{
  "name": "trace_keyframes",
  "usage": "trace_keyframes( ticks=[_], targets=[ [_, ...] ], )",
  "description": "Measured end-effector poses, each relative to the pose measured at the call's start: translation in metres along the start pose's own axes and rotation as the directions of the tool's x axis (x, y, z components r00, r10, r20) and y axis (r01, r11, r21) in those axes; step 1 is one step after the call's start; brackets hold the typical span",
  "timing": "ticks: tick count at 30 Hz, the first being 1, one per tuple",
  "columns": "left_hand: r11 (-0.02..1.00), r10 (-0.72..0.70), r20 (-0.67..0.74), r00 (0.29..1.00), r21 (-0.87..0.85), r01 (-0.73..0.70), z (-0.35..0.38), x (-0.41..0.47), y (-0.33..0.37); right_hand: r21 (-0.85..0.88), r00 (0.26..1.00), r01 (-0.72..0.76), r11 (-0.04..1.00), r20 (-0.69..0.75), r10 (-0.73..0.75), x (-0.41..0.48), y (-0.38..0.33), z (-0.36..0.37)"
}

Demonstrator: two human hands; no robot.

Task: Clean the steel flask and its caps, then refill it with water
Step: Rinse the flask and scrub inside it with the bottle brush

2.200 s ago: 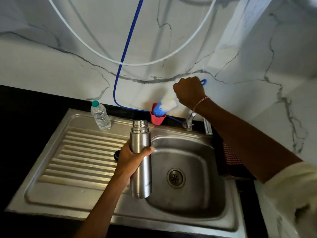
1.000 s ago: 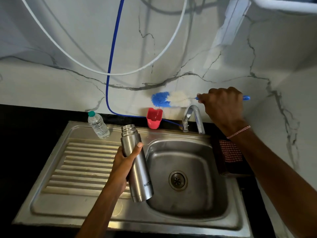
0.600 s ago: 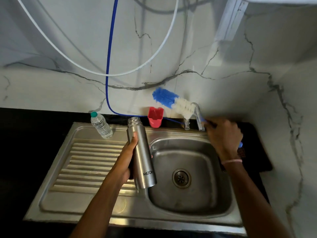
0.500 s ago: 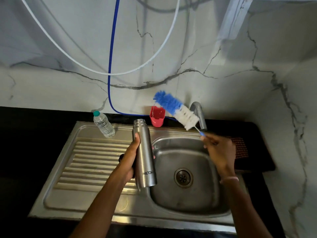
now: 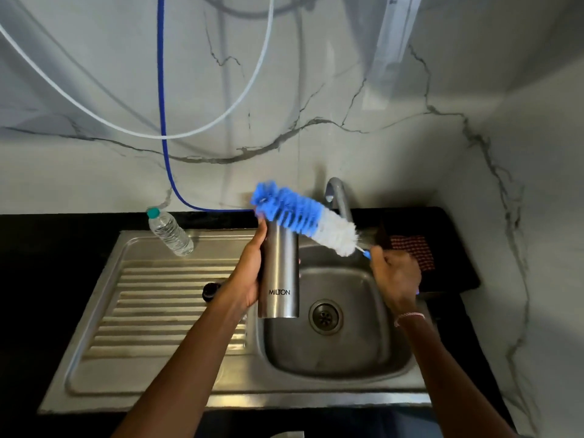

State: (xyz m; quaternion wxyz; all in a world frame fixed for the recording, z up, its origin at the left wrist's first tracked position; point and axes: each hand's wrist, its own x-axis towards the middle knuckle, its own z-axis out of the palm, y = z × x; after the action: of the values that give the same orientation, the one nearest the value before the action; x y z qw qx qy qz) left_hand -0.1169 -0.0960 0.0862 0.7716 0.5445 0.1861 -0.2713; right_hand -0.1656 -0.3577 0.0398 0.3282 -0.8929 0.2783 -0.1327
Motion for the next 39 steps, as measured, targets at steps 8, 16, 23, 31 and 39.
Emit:
trace_keyframes(
  ticks=[8,16,23,31,39],
  targets=[
    [0.992,-0.077,-0.009,0.997,-0.096,0.076,0.0,0.008,0.007,-0.16,0.984,0.18,0.971,0.028,-0.178,-0.081,0.061,-0.001],
    [0.996,0.002,0.099,0.995,-0.089,0.007,0.019,-0.004,-0.017,-0.22,0.981,0.047,0.974,-0.172,-0.086,0.005,0.001,-0.011],
    [0.996,-0.019,0.004,1.0,-0.083,0.019,-0.005,0.003,-0.004,-0.295,0.908,0.382,0.876,-0.056,-0.416,-0.074,0.065,-0.009],
    [1.0,-0.022,0.088,0.996,0.016,0.021,0.005,-0.008,-0.023,-0.289,0.951,0.088,0.953,-0.262,-0.167,-0.003,0.004,-0.014],
    [0.999,0.004,0.021,1.0,-0.053,-0.003,-0.006,0.0,-0.016,-0.26,0.896,0.347,0.901,-0.19,-0.4,-0.074,0.063,-0.014]
  ],
)
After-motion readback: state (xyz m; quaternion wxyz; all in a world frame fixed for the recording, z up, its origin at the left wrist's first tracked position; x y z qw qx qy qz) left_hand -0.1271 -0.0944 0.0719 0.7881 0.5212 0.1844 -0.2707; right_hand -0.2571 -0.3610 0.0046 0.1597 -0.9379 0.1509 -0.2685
